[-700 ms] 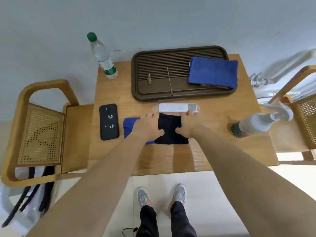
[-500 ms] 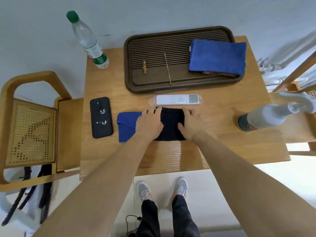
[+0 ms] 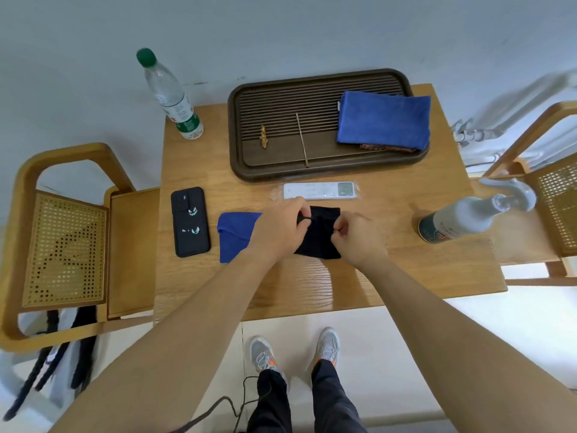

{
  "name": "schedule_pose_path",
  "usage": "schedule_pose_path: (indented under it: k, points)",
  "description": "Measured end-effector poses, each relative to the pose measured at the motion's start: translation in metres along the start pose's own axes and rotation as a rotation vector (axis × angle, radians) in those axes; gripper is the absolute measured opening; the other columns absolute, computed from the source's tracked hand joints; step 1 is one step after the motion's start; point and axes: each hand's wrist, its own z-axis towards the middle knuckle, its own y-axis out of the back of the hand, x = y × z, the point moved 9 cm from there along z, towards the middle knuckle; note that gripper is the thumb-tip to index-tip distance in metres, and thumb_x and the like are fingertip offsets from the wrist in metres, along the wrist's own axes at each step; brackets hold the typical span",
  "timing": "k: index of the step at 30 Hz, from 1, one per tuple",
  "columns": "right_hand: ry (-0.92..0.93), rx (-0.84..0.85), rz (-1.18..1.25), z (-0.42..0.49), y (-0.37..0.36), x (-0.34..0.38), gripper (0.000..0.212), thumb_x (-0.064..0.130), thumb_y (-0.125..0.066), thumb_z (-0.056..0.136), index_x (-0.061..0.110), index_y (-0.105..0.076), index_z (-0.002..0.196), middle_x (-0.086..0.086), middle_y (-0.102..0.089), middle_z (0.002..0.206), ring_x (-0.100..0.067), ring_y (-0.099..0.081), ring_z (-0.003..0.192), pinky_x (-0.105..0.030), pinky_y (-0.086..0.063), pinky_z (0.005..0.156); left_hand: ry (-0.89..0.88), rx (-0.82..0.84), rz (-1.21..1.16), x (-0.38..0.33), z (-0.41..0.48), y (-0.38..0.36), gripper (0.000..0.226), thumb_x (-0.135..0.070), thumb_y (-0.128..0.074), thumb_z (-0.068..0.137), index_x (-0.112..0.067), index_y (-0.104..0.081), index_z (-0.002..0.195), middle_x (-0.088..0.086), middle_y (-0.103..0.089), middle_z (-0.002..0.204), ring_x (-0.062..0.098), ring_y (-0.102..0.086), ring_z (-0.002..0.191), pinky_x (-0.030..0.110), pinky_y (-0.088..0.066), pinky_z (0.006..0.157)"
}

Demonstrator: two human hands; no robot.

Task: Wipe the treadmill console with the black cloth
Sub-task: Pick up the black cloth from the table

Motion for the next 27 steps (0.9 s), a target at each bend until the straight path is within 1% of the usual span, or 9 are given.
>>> schedule_pose_path:
  k: [3, 6, 8, 10, 14, 17, 22, 25, 27]
  points:
    - [0.084, 0.025, -0.001, -0.023, 0.015, 0.017, 0.021, 0.022, -0.075, 0.080, 0.020, -0.058, 0.093, 0.008, -0.054, 0.088, -0.011, -0.052, 0.077, -0.020, -0.038, 0.058, 0.115, 0.212, -0.327, -0.016, -0.019, 0.004, 0.014, -0.014, -0.066, 0.092, -0.026, -0.060, 0.090, -0.004, -0.067, 0.092, 0.013, -0.065, 0.089, 0.032, -0.055, 0.079]
    - [0.189, 0.083, -0.053, -0.041, 0.028, 0.040, 0.039, 0.029, -0.079, 0.076, 0.027, -0.055, 0.106, 0.008, -0.054, 0.099, -0.012, -0.055, 0.086, -0.025, -0.049, 0.068, 0.183, 0.263, -0.489, -0.035, -0.037, 0.032, 0.014, -0.007, -0.064, 0.094, -0.020, -0.061, 0.090, 0.004, -0.070, 0.094, 0.016, -0.068, 0.089, 0.029, -0.056, 0.081]
    - [0.278, 0.176, -0.169, -0.049, 0.031, 0.061, 0.039, 0.034, -0.075, 0.078, 0.036, -0.056, 0.112, 0.007, -0.052, 0.102, -0.014, -0.052, 0.093, -0.033, -0.051, 0.078, 0.232, 0.238, -0.568, -0.044, -0.048, 0.059, 0.017, -0.004, -0.061, 0.095, -0.019, -0.060, 0.087, -0.002, -0.069, 0.088, 0.008, -0.065, 0.079, 0.021, -0.052, 0.072]
    - [0.370, 0.266, -0.262, -0.056, 0.033, 0.087, 0.015, 0.039, -0.067, 0.082, 0.040, -0.060, 0.095, 0.007, -0.050, 0.102, -0.016, -0.049, 0.099, -0.037, -0.044, 0.083, 0.296, 0.191, -0.632, -0.046, -0.062, 0.086, 0.023, -0.003, -0.055, 0.095, -0.020, -0.058, 0.080, -0.006, -0.062, 0.077, 0.005, -0.057, 0.070, 0.019, -0.045, 0.063]
    - [0.419, 0.519, -0.003, -0.077, 0.027, 0.153, 0.019, 0.036, -0.066, 0.081, 0.017, -0.064, 0.079, 0.002, -0.053, 0.101, -0.017, -0.051, 0.097, -0.038, -0.041, 0.086, 0.487, -0.007, -0.755, -0.033, -0.111, 0.139, 0.026, -0.006, -0.049, 0.087, -0.019, -0.053, 0.064, -0.010, -0.050, 0.062, 0.008, -0.045, 0.058, 0.025, -0.037, 0.058]
    - [0.487, 0.714, 0.137, -0.107, 0.012, 0.208, 0.034, 0.037, -0.068, 0.077, 0.006, -0.055, 0.071, -0.008, -0.050, 0.071, -0.020, -0.050, 0.069, -0.037, -0.038, 0.069, 0.610, -0.136, -0.704, -0.014, -0.165, 0.170, 0.009, -0.024, -0.056, 0.074, -0.015, -0.055, 0.076, 0.002, -0.052, 0.079, 0.016, -0.048, 0.072, 0.032, -0.037, 0.069]
    - [0.638, 0.923, 0.078, -0.171, -0.038, 0.284, 0.035, 0.033, -0.080, 0.082, 0.002, -0.062, 0.082, -0.013, -0.062, 0.073, -0.012, -0.059, 0.065, -0.028, -0.043, 0.065, 0.743, -0.238, -0.701, 0.021, -0.277, 0.205, 0.054, -0.052, -0.071, 0.066, -0.008, -0.072, 0.098, 0.006, -0.072, 0.097, 0.025, -0.066, 0.087, 0.041, -0.052, 0.084]
    - [0.773, 1.002, -0.041, -0.218, -0.081, 0.325, 0.048, 0.039, -0.082, 0.079, 0.003, -0.051, 0.082, -0.005, -0.053, 0.073, -0.015, -0.052, 0.064, -0.032, -0.038, 0.065, 0.810, -0.255, -0.548, 0.042, -0.351, 0.225, 0.043, -0.065, -0.069, 0.080, -0.027, -0.078, 0.097, -0.004, -0.075, 0.096, 0.017, -0.070, 0.092, 0.038, -0.053, 0.090]
    - [0.845, 1.073, -0.107, -0.252, -0.113, 0.350, 0.045, 0.039, -0.083, 0.078, 0.008, -0.052, 0.086, -0.005, -0.057, 0.077, -0.016, -0.055, 0.067, -0.033, -0.041, 0.067, 0.886, -0.289, -0.512, 0.055, -0.404, 0.236, 0.049, -0.074, -0.069, 0.070, -0.033, -0.079, 0.095, -0.007, -0.074, 0.102, 0.013, -0.070, 0.095, 0.032, -0.055, 0.090]
